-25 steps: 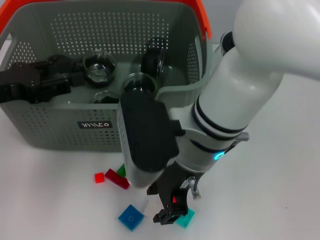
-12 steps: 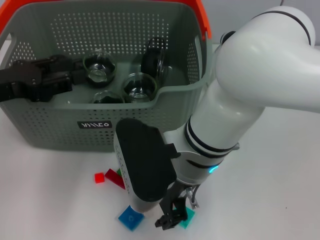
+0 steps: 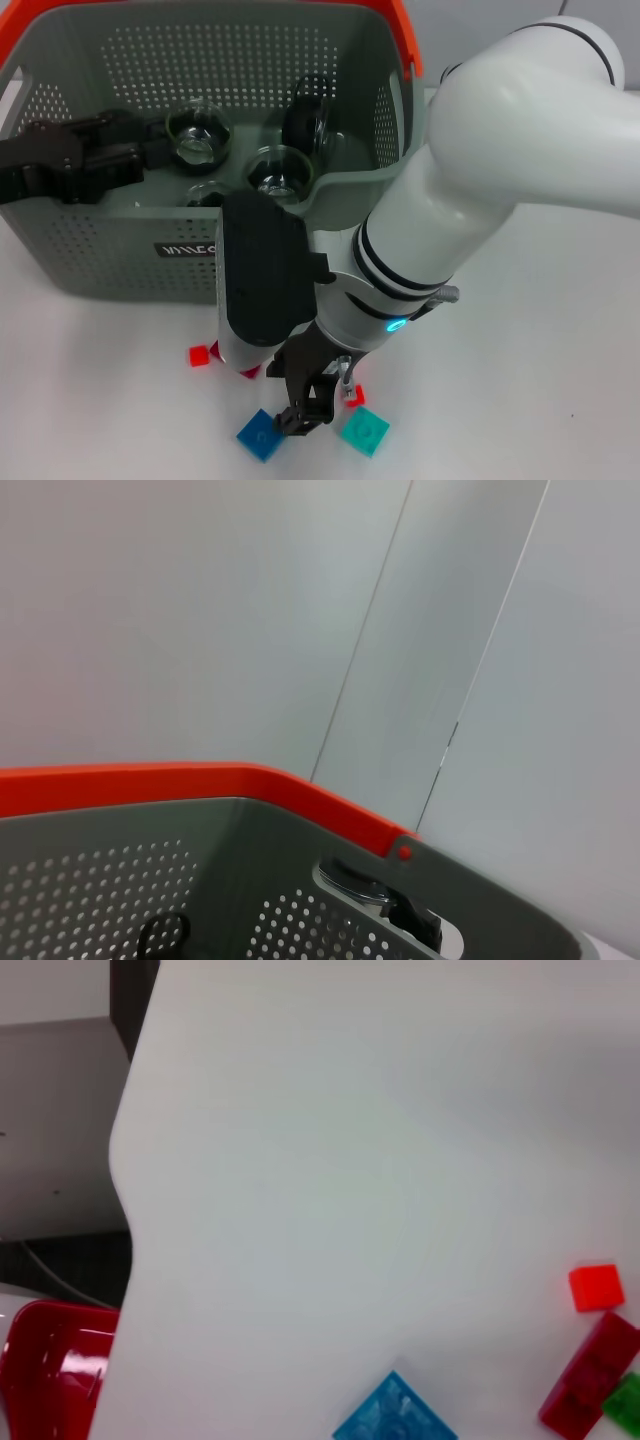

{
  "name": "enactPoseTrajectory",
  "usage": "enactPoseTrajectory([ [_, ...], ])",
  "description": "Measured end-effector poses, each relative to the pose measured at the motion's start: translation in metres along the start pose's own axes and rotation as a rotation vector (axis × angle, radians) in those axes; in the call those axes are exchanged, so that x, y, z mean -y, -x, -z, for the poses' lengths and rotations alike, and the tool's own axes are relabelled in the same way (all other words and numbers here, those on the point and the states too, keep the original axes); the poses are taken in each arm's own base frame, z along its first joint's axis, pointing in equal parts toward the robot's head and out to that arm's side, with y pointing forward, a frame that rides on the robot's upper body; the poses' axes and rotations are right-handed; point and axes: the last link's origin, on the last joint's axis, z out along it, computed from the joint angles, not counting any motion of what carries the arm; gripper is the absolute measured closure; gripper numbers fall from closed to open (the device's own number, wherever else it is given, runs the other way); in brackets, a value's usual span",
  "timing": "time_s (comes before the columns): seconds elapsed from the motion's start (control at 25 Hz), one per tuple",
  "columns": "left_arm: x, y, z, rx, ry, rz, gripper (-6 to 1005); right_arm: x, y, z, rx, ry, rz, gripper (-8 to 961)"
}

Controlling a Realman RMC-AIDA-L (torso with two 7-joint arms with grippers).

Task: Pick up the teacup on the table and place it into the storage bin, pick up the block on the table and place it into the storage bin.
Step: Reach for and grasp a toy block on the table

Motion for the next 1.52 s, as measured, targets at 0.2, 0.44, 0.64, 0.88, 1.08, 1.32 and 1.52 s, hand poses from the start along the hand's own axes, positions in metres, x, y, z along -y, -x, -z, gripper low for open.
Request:
enactPoseTrajectory([
  [0.2, 0.000, 0.001, 0.000, 0.000, 0.002, 0.004, 373, 0.000, -0.005, -0.003, -0.007, -0.002, 0.004, 395],
  [0.44, 0.000, 0.002, 0.001, 0.001, -0.002, 0.006, 373, 0.003, -0.008, -0.005, -0.009, -0.011, -0.014, 394],
  [0.64, 0.001, 0.001, 0.001, 0.003, -0.002, 0.005, 372, 0.003, -0.009, -0.005, -0.019, -0.005, -0.018, 397],
  [0.88, 0.001, 0.001, 0.000, 0.003, -0.001, 0.004, 372, 0.003, -0.010, -0.006, -0.015, -0.008, -0.027, 404],
  [1.08, 0.001, 0.001, 0.000, 0.002, -0.001, 0.004, 372, 0.003, -0.013, -0.006, -0.021, -0.002, -0.034, 403],
  [1.32, 0.001, 0.001, 0.000, 0.005, -0.001, 0.004, 372, -0.005, 0.004, 0.014, 0.065, 0.006, 0.001, 404],
  [1.52, 0.001, 0.000, 0.001, 0.000, -0.002, 0.003, 372, -0.015, 0.019, 0.045, 0.174, 0.000, 0.020, 404],
])
